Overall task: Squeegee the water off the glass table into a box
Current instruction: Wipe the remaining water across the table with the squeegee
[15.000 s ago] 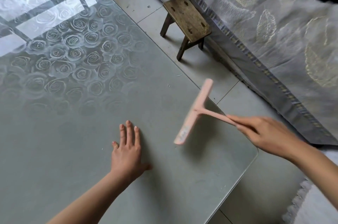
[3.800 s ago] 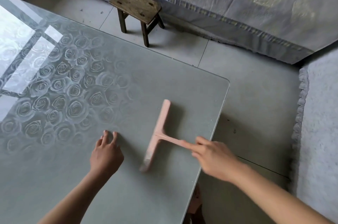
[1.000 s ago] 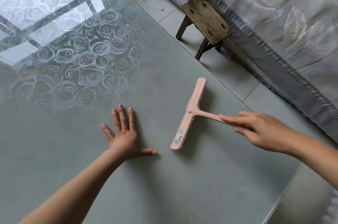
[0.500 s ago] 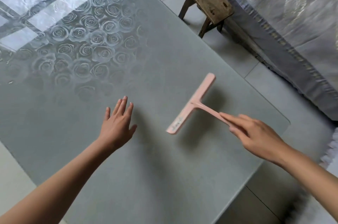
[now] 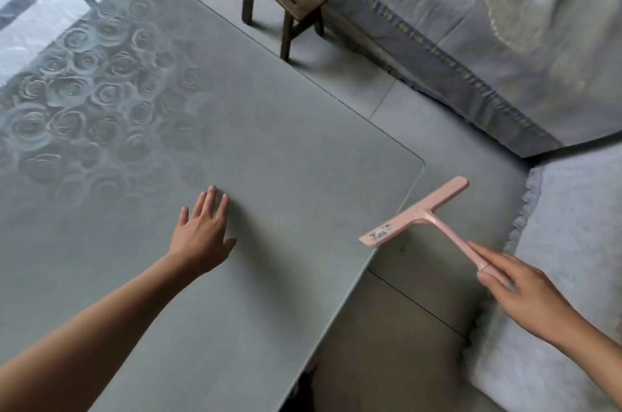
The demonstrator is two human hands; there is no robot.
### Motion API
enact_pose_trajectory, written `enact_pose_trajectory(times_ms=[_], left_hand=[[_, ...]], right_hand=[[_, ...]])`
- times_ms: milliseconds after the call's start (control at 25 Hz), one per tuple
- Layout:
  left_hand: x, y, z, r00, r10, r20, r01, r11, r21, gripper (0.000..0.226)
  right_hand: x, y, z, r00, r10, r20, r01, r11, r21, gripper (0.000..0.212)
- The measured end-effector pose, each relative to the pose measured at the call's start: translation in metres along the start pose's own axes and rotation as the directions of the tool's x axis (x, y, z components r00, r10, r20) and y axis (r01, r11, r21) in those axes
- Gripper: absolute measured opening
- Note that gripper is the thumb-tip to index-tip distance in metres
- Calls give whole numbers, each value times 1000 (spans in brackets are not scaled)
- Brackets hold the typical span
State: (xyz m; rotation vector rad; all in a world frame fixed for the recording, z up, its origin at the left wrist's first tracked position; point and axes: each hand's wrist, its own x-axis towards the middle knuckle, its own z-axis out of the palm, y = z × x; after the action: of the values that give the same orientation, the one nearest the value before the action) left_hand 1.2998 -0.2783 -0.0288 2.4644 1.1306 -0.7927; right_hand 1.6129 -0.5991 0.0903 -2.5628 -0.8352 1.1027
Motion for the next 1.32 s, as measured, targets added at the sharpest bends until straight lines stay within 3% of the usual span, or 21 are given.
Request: enact_pose_trajectory(times_ms=[120,280,520,720,800,920,1040,1160,1320], left_hand=[[3,26,9,998,-30,-55,32,999,36,96],[7,45,10,995,-62,-77,64,998,27,98],[10,46,6,993,-115,-19,113,990,-82,98],[3,51,0,991,-136,-21,134,987,-87,89],[-4,53,-4,992,-128,-8,127,987,-95,82],[-13,51,-12,994,-108,-25,102,982,-158,72],[-15,43,-20,996,-68,-54,55,975,-214,63],[-16,33,-26,997,-37,-62,20,966,-256,57],[-23,21,-36,999,30,-25,-36,942,-333,40]], right_hand=[[4,2,6,995,-87,-47,91,991,103,54],[56,-38,25,972,-169,-166,189,976,112,52],[69,-83,82,972,2,-235,56,969,242,62],[-19,-101,137,999,23,-22,-10,890,456,52],[-26,-105,128,999,24,37,-40,840,541,45],[25,-109,88,995,56,-80,-4,845,534,55],[66,-120,65,975,193,-110,-123,881,456,67],[38,-139,115,965,238,-112,-159,867,472,78],[-16,-203,201,928,360,-95,-240,774,585,73]])
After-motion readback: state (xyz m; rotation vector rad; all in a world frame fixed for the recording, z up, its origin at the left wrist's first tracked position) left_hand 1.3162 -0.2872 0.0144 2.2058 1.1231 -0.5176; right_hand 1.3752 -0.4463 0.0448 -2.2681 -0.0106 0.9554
